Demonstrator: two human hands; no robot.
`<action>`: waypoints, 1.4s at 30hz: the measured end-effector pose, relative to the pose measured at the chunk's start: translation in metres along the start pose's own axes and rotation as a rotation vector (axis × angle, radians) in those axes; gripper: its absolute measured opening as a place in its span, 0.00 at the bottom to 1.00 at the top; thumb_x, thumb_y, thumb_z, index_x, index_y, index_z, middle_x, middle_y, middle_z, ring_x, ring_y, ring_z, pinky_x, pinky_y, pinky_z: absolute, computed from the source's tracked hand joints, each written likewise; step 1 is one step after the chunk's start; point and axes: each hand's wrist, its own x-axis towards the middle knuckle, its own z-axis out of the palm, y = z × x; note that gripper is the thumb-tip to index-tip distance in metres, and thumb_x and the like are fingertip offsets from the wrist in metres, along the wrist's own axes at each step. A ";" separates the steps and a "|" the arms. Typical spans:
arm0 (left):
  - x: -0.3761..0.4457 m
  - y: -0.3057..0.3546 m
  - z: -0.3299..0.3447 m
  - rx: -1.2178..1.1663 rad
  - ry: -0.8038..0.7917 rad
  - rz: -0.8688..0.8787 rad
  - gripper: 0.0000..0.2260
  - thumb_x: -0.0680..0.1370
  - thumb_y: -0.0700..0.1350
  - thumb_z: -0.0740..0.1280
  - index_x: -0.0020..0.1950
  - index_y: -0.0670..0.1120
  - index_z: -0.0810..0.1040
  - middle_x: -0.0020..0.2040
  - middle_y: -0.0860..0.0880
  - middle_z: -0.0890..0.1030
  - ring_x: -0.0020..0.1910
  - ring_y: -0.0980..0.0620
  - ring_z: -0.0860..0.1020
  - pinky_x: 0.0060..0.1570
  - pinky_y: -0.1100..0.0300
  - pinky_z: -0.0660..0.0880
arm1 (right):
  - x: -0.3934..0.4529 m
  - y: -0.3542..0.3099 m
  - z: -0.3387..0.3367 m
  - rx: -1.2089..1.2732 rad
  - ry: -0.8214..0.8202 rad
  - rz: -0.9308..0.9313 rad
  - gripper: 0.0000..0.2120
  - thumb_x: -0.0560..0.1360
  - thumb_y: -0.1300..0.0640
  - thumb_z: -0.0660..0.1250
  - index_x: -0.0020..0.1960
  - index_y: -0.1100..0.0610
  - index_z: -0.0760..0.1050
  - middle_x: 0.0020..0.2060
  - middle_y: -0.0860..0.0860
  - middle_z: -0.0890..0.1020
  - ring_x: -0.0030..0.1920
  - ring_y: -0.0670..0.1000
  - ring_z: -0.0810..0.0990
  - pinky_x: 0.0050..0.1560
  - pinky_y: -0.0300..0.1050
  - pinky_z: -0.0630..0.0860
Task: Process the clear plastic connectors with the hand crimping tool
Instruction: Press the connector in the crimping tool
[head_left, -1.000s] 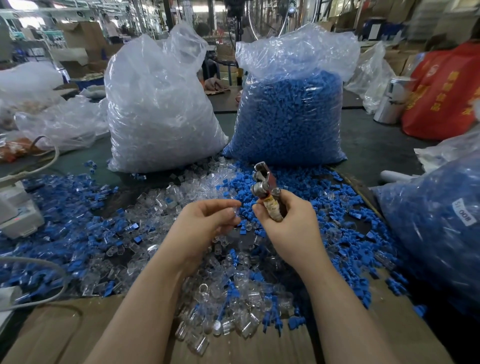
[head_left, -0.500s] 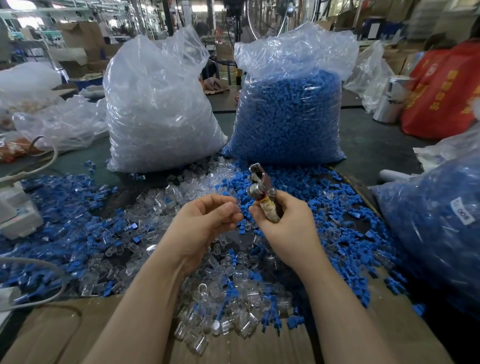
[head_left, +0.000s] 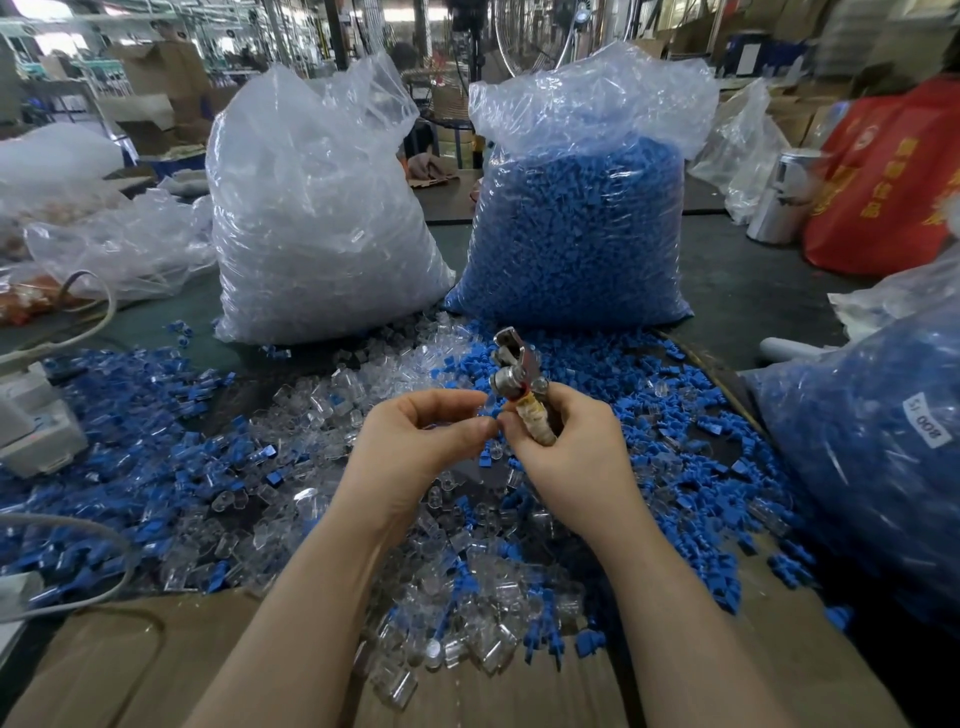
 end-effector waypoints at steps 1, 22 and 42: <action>0.000 0.000 0.001 0.026 0.022 0.012 0.11 0.66 0.38 0.77 0.47 0.45 0.85 0.44 0.45 0.86 0.43 0.51 0.85 0.47 0.60 0.82 | 0.000 0.000 0.000 0.003 -0.005 0.004 0.04 0.75 0.53 0.71 0.42 0.46 0.78 0.35 0.45 0.82 0.38 0.49 0.81 0.42 0.57 0.80; 0.002 0.000 -0.001 -0.168 0.055 0.063 0.11 0.72 0.34 0.72 0.53 0.43 0.82 0.45 0.45 0.86 0.46 0.51 0.85 0.46 0.63 0.81 | 0.001 0.003 -0.009 -0.168 -0.039 0.012 0.02 0.74 0.52 0.70 0.46 0.47 0.78 0.35 0.44 0.82 0.36 0.50 0.79 0.40 0.56 0.78; 0.002 0.003 -0.002 -0.053 0.038 0.234 0.19 0.65 0.43 0.75 0.55 0.43 0.81 0.46 0.46 0.86 0.46 0.52 0.85 0.44 0.65 0.79 | -0.002 0.002 -0.010 -0.350 -0.183 -0.013 0.06 0.71 0.54 0.65 0.48 0.49 0.76 0.35 0.47 0.80 0.36 0.51 0.77 0.39 0.54 0.78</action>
